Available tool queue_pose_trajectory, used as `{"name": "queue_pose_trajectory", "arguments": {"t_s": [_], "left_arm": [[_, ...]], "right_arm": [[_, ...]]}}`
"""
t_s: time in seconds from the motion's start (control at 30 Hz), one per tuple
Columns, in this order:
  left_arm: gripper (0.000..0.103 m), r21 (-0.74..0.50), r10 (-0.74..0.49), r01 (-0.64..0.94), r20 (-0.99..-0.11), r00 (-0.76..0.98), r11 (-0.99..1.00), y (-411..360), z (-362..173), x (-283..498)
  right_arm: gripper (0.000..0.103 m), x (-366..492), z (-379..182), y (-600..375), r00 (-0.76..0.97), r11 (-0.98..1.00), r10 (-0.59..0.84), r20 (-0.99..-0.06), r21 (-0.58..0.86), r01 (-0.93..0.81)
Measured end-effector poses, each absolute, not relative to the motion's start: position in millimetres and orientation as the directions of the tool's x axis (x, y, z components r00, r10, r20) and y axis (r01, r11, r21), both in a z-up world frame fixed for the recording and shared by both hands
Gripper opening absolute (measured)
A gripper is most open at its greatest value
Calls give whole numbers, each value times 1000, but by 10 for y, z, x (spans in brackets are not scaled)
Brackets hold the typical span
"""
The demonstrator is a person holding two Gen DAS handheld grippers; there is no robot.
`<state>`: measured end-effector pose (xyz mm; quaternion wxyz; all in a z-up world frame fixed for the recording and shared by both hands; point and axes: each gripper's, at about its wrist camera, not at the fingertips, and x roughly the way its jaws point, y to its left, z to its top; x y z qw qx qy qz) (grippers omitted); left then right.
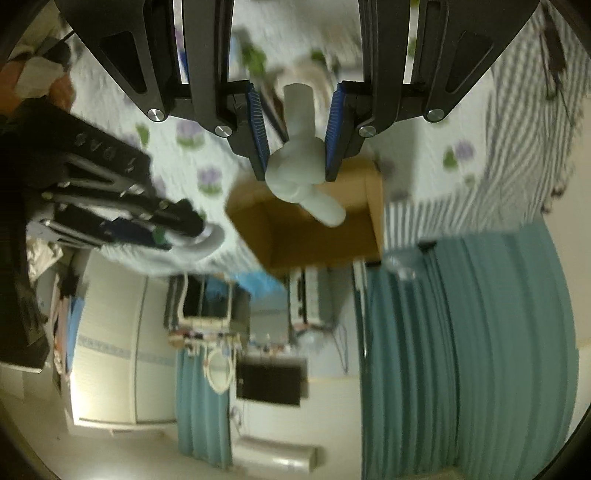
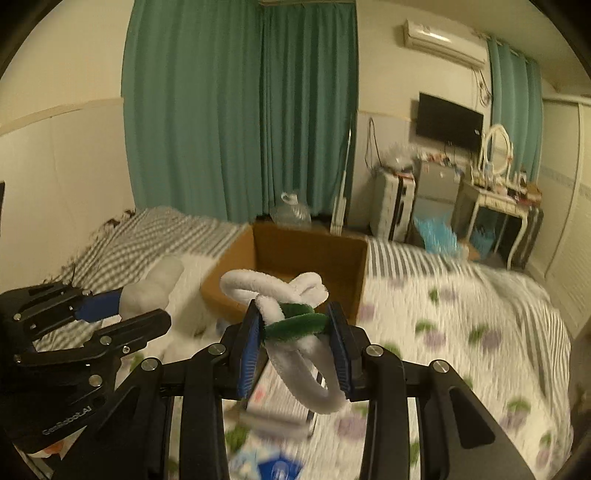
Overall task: Organize soft objects
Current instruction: 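Carry the white sock bundle into the cardboard box and open the right gripper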
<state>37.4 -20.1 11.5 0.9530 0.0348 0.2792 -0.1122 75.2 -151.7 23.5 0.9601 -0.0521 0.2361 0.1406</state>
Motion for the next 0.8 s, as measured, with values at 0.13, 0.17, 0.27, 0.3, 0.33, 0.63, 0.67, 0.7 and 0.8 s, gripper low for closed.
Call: {"name": "queue_pose_trajectory", "arguments": {"t_s": [0.13,0.17,0.27,0.3,0.33,0.63,0.67,0.7,0.8], "left_arm": [[28,8,-193,226,-490,850,974,-172,358,771],[28,15,-186,221,-489,852,975,-170,373,891],[28,39,-157,204,-502,850,978,-182,304,1342],[28,44,-149,199,-508,848,979,-185,266,1443],[28,50,-140,193,-519,844,980,-181,197,1585],[41,102,-111,205,-573,812,973,-284,-403,2310],[51,117,-96,200,-583,807,973,-296,-457,2358],[56,128,-78,189,-588,805,974,-303,-498,2392],[62,115,-76,176,-587,806,978,-279,-523,2404]], "right_arm": [[35,1249,315,-1423,846,951,253,-469,-38,-306],[35,1386,302,-1409,842,952,255,-475,-30,-305],[35,1819,191,-1430,826,954,263,-499,9,-299],[35,1990,123,-1439,814,953,274,-513,32,-300],[35,2099,68,-1443,804,951,283,-522,45,-306],[78,2747,-409,-1524,791,960,248,-559,33,-277],[87,2739,-414,-1560,802,963,238,-547,26,-268],[90,2719,-400,-1598,815,965,231,-532,20,-261],[91,2649,-306,-1736,829,972,213,-517,23,-235]]}}
